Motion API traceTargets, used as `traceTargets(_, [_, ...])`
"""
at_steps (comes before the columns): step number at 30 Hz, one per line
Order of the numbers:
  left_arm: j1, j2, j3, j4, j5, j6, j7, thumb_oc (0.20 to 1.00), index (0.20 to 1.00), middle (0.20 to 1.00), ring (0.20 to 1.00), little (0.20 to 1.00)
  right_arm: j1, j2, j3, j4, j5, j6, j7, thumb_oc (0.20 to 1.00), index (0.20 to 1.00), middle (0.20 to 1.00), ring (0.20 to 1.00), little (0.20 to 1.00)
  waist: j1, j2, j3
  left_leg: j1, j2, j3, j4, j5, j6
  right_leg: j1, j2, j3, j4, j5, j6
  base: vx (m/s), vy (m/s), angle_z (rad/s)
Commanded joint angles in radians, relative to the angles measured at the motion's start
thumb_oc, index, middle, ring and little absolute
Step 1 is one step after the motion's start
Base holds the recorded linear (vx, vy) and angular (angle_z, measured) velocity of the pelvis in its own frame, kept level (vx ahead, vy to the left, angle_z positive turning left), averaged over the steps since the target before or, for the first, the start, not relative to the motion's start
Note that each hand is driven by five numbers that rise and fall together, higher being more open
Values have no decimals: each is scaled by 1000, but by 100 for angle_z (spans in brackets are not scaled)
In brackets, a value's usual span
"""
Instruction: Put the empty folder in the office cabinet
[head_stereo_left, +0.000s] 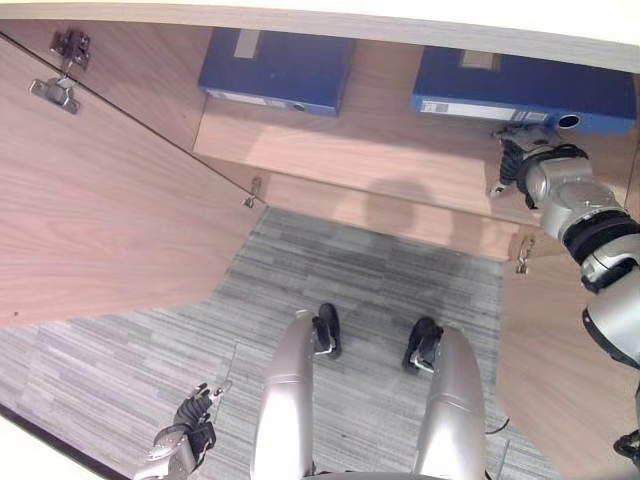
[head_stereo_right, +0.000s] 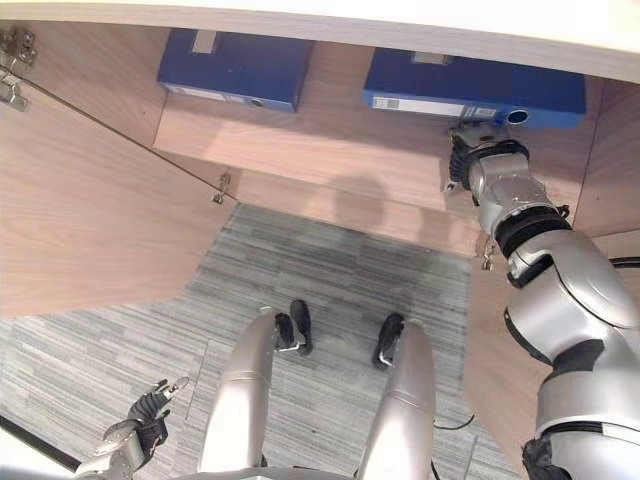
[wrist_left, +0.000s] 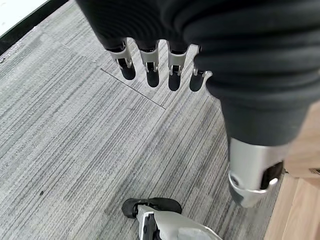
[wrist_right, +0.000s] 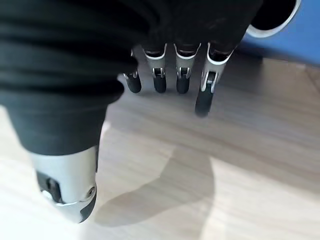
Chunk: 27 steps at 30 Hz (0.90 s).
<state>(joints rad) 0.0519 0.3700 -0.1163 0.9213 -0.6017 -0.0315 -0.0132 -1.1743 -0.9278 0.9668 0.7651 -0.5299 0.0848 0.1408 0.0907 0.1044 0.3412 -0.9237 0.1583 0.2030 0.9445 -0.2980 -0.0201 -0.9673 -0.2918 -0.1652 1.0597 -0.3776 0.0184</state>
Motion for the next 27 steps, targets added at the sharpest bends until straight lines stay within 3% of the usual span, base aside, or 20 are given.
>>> traceTargets(1, [81,57,7,25,44,0,-19,1000,1000,1000,1000,1000,50,-62,-28,-111,82,-51,90,1000,1000,1000,1000,1000,-23,-26,-6,-11,47,-50,-121,76,-120,32,-92,-17,-97,11,150,0,0,0])
traceTargets(6, [88,40,63,34,102,17,-57,1000,1000,1000,1000,1000,206,-252,-65,-581,307,-119,275,1000,1000,1000,1000,1000,-44,-43,2,-18,60,-47,-112,77,-129,19,-90,-7,-94,18,154,2,-1,-4])
traceTargets(7, [81,32,84,42,126,19,-58,1000,1000,1000,1000,1000,230,-303,-83,-689,410,-129,315,1000,1000,1000,1000,1000,-49,-49,2,-18,62,-47,-113,79,-132,17,-89,-6,-94,22,153,0,0,0])
traceTargets(8, [80,32,83,42,126,19,-58,1000,1000,1000,1000,1000,234,-307,-88,-695,411,-126,317,1000,1000,1000,1000,1000,-48,-49,2,-18,62,-47,-113,79,-132,17,-90,-6,-94,22,153,9,-14,-5])
traceTargets(9, [76,42,92,50,153,22,-72,1000,1000,1000,1000,1000,234,-350,-68,-817,535,-108,420,1000,1000,1000,1000,1000,-45,-57,-1,-18,63,-47,-117,81,-135,17,-91,-9,-97,24,153,0,0,0])
traceTargets(11, [75,44,91,51,166,25,-86,1000,1000,1000,1000,1000,204,-371,-23,-849,605,-89,467,1000,1000,1000,1000,1000,-42,-58,-1,-19,63,-48,-118,81,-136,18,-91,-10,-99,26,153,0,0,0])
traceTargets(14, [64,67,82,58,183,25,-103,1000,1000,1000,1000,1000,83,-331,98,-874,740,-13,530,1000,1000,1000,1000,1000,-26,-59,-3,-17,62,-50,-119,82,-139,22,-93,-15,-101,28,154,0,-10,0])
traceTargets(16, [60,66,82,65,181,25,-105,1000,1000,1000,1000,1000,86,-302,107,-860,778,-5,518,1000,1000,1000,1000,1000,-26,-54,0,-15,62,-49,-118,82,-139,24,-94,-15,-101,30,154,-1,0,3])
traceTargets(18, [38,79,66,78,189,23,-108,1000,1000,1000,1000,1000,27,-256,136,-892,915,35,527,1000,1000,1000,1000,1000,-15,-54,7,-6,61,-47,-119,83,-141,31,-94,-14,-101,33,155,0,0,0])
traceTargets(20, [27,77,61,86,193,21,-108,1000,1000,1000,1000,1000,35,-238,132,-894,936,29,514,1000,1000,1000,1000,1000,-13,-55,8,9,64,-42,-129,85,-141,40,-93,-13,-106,37,156,0,0,0])
traceTargets(24, [-10,61,36,104,194,21,-100,1000,1000,1000,1000,1000,115,-183,85,-870,869,-10,459,1000,1000,1000,1000,1000,-21,-63,10,85,69,-24,-195,103,-141,107,-92,-22,-160,66,159,-2,11,-4])
traceTargets(26, [23,86,-43,-100,163,20,-98,1000,1000,1000,1000,1000,293,-93,0,-675,728,-15,417,1000,1000,1000,1000,1000,-11,-52,3,229,40,-14,-351,167,-142,268,-72,-67,-310,127,160,25,27,-14])
traceTargets(27, [30,93,-64,-123,150,18,-105,1000,1000,1000,1000,1000,329,-64,-16,-616,712,-11,409,1000,1000,1000,1000,1000,-11,-48,-2,260,29,-18,-387,182,-142,305,-63,-74,-349,140,160,34,23,2])
